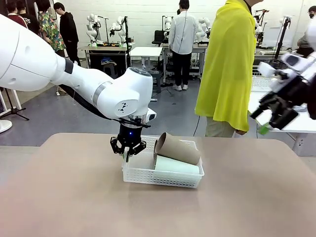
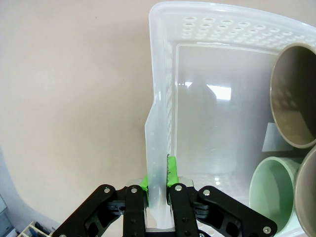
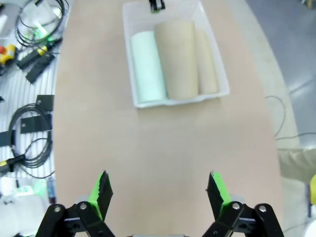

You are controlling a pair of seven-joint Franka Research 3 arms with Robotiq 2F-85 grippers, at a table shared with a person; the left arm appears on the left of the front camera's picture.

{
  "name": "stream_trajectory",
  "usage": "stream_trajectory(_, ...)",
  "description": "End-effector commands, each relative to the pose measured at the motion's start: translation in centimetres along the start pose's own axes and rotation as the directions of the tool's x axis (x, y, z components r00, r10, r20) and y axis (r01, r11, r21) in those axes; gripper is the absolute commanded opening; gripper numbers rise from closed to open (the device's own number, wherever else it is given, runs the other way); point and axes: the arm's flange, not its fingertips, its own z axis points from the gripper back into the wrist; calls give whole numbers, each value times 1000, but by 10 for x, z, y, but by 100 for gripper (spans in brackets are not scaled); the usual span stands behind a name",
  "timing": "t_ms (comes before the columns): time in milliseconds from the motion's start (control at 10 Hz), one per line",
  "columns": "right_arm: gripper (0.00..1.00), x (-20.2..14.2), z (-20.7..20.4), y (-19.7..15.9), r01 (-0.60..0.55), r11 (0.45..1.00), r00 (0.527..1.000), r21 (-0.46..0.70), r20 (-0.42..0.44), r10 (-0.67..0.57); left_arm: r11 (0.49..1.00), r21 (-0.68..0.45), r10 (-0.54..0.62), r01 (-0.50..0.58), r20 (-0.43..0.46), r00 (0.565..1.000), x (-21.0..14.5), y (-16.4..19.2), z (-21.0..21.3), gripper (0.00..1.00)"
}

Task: Clean and organize the cups into the basket.
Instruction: Pick up the Reusable plastic cup from the right side of the table and stack it inside the Organizing basket in the center of the table, then move the Organizing basket back to the left side of the table.

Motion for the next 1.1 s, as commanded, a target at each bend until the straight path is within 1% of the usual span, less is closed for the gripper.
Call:
stream_trajectory(0, 100, -30, 2, 9, 13, 1000, 999, 15, 43, -14, 1000, 6, -4, 4, -1, 1000, -2, 1, -2, 0)
stream_trajectory(100, 100, -43, 2, 8, 2, 1000, 999, 2, 51, -2, 1000, 6, -4, 4, -1, 1000, -2, 1, -2, 0)
stream_trajectory(200, 100, -22, 6, 8, 27, 1000, 999, 7, 22, -28, 1000, 6, -4, 4, -1, 1000, -2, 1, -2, 0)
stream_trajectory(1000, 100, -22, 6, 8, 27, 1000, 999, 7, 22, -28, 1000, 6, -4, 4, -1, 1000, -2, 1, -2, 0)
